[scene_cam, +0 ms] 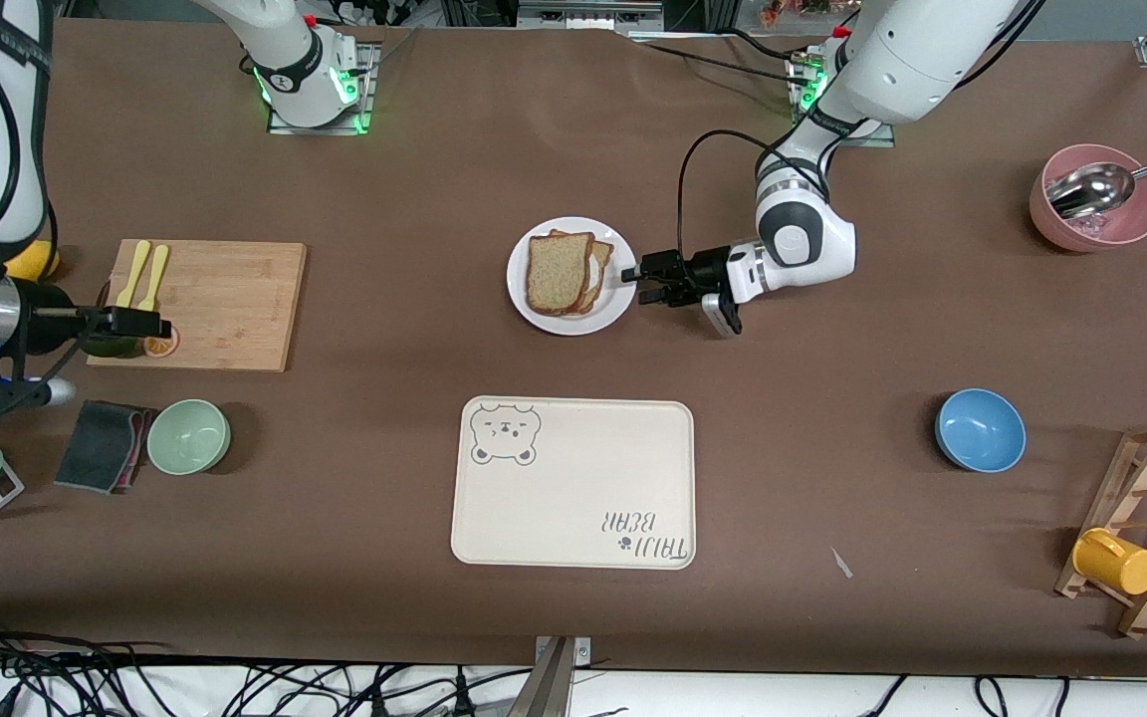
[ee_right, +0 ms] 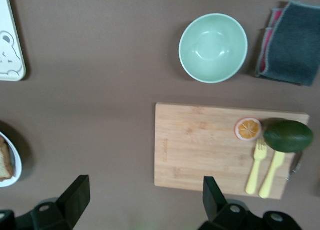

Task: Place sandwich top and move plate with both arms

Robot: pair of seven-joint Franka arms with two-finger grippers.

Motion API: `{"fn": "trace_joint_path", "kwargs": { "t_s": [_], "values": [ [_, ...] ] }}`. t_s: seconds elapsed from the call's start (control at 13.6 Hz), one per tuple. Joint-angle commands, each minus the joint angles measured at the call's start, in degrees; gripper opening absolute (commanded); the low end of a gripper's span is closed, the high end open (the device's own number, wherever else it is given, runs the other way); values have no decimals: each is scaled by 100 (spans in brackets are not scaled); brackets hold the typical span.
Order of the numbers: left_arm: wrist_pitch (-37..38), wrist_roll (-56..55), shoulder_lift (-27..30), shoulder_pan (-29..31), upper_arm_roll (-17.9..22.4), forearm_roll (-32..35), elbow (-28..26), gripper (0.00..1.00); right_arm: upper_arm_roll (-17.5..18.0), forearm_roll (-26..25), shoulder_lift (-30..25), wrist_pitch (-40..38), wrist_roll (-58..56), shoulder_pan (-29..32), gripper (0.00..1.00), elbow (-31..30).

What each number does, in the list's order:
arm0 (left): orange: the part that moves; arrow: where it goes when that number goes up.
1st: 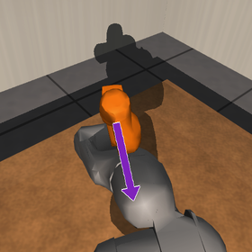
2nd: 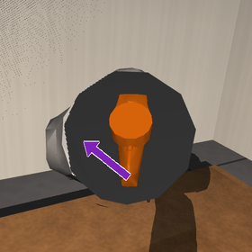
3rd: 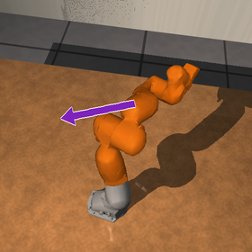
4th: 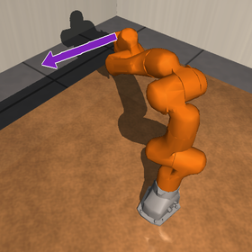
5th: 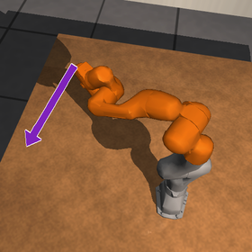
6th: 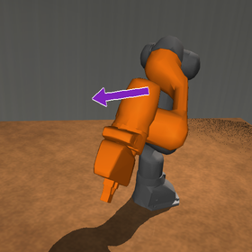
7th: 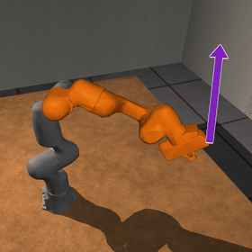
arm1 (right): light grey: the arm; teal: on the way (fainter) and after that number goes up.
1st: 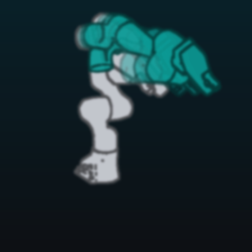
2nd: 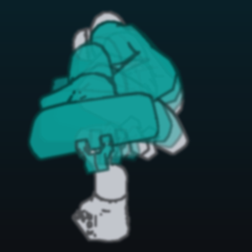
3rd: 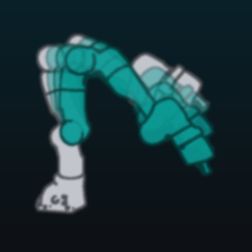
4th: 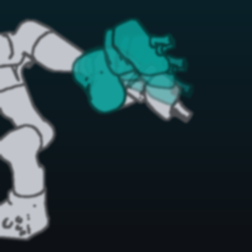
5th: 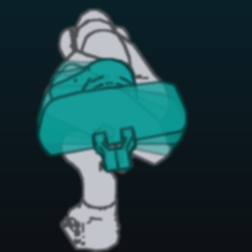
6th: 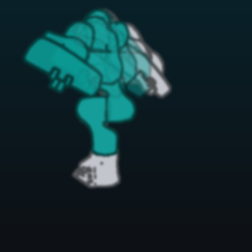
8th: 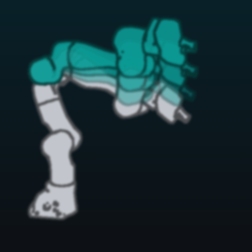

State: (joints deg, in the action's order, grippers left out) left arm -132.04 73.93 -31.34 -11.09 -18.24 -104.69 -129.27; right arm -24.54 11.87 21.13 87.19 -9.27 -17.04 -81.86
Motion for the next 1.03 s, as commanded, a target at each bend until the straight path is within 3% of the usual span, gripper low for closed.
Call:
{"fn": "trace_joint_path", "kwargs": {
  "t_s": [0.0, 0.22, 0.29, 0.59, 0.74, 0.96],
  "values": [
    [-32, 235, -39, -104, -22, -332, 51, 81, 1061, -684, -818, 429, 442, 560, 100, -864],
    [-32, 288, -48, -156, -31, -367, 51, 77, 2239, -1212, -1451, 948, 847, 1490, 100, -1585],
    [-41, 314, -48, -174, -31, -376, 51, 73, 2356, -1222, -1645, 975, 883, 1632, 100, -1744],
    [-41, 367, -74, -174, -22, -385, 52, 52, 2673, -1012, -2147, 1220, 848, 2046, 100, -2079],
    [-32, 586, -144, -165, -22, -464, 52, 45, 2638, -1020, -2418, 1564, 856, 2073, 100, -2036],
    [-41, 719, -180, -174, -22, -578, 51, 38, 2359, -1011, -2508, 1250, 839, 1995, 100, -2036]
  ]
}}
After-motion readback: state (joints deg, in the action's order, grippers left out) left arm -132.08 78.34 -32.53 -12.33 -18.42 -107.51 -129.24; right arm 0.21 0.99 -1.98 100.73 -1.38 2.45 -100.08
